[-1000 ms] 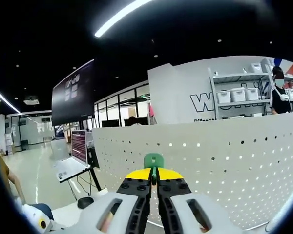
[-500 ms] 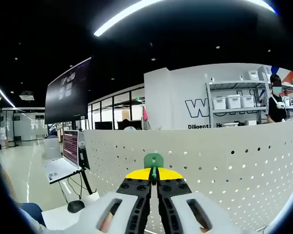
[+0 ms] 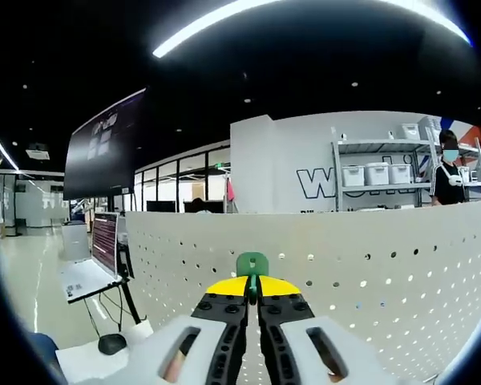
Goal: Insert the hook assembly into the mounting plate slot until the hook locks in place.
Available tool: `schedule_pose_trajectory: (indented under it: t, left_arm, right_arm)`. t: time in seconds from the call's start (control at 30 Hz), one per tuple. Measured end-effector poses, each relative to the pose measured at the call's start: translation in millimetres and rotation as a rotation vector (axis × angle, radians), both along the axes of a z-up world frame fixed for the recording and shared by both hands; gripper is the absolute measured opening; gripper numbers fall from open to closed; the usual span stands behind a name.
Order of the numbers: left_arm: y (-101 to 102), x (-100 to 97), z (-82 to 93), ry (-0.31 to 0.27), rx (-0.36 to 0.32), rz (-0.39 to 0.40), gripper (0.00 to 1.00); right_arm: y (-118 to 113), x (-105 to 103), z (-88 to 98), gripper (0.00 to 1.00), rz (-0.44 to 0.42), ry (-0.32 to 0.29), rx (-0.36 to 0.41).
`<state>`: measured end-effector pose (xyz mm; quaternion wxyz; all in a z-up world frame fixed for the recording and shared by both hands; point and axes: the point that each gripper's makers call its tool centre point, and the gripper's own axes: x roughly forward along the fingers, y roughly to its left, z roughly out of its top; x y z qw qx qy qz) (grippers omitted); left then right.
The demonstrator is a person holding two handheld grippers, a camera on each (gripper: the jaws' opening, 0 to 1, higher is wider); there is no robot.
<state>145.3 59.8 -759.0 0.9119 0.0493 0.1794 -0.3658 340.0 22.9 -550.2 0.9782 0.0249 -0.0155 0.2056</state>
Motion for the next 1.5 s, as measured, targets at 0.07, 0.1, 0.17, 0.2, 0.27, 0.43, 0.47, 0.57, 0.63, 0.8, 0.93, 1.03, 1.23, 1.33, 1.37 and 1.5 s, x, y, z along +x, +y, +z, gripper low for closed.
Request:
schedule_pose_trajectory:
  t: [0.07, 0.1, 0.17, 0.2, 0.27, 0.43, 0.47, 0.57, 0.63, 0.8, 0.93, 1.03, 1.23, 1.33, 1.37, 1.5]
  left_arm:
    - [-0.6, -0.2, -0.2, -0.001, 0.004, -0.003, 0.79]
    - [-0.7, -0.3, -0.3, -0.001, 0.005, -0.004, 0.79]
    - [-0.4, -0.3, -1.0, 0.002, 0.004, -0.003, 0.79]
    - [-0.2, -0.1, -0.4, 0.001, 0.003, -0.001, 0.79]
    - [-0.2, 0.2, 0.6, 0.001, -0.002, 0.002, 0.79]
    - [1.1, 0.6, 0.0, 0.006, -0.003, 0.009, 0.79]
    - [1.4, 0.7, -0.2, 0.006, -0.002, 0.010, 0.79]
    - [2.0, 0.9, -1.1, 0.010, -0.002, 0.011, 0.79]
    - [2.1, 0.8, -1.0, 0.010, -0.003, 0.012, 0.78]
    - [4.7, 1.9, -2.3, 0.018, -0.009, 0.020, 0.78]
    - [6.5, 2.2, -2.1, 0.024, -0.017, 0.028, 0.77]
    - [7.1, 2.4, -2.8, 0.028, -0.020, 0.030, 0.77]
    - [8.3, 2.7, -3.1, 0.036, -0.029, 0.036, 0.76]
    - [9.4, 3.2, -3.8, 0.041, -0.034, 0.041, 0.75]
    - [9.4, 3.3, -3.8, 0.043, -0.037, 0.042, 0.75]
    - [6.9, 2.0, -3.5, 0.048, -0.043, 0.035, 0.75]
  right_arm:
    - [3.6, 1.8, 1.8, 0.01, 0.003, -0.010, -0.007]
    - [4.7, 3.3, 2.2, 0.01, 0.003, -0.012, -0.012]
    - [3.0, 7.3, 1.5, 0.01, -0.005, -0.010, -0.010]
    - [2.4, 8.8, 0.6, 0.01, -0.007, -0.005, -0.009]
    - [1.9, 10.5, -1.0, 0.01, -0.011, -0.001, -0.011]
    - [3.3, 12.0, 0.8, 0.01, -0.012, -0.006, -0.009]
    - [4.1, 12.3, 1.8, 0.01, -0.010, -0.009, -0.012]
    - [5.7, 16.0, 2.7, 0.01, -0.008, -0.007, -0.010]
    - [6.0, 16.2, 3.3, 0.01, -0.008, -0.010, -0.010]
    - [7.4, 18.7, 0.2, 0.01, -0.009, 0.004, -0.002]
    - [8.5, 20.1, -2.1, 0.01, -0.005, 0.013, 0.002]
    - [7.5, 21.5, -2.8, 0.01, -0.011, 0.015, 0.004]
    - [8.5, 23.3, -1.8, 0.01, -0.026, 0.013, 0.002]
    - [8.5, 24.0, -2.0, 0.01, -0.045, 0.020, -0.008]
    - [8.0, 24.1, -2.1, 0.01, -0.049, 0.024, -0.003]
    - [8.7, 25.2, -2.0, 0.01, -0.092, 0.065, -0.032]
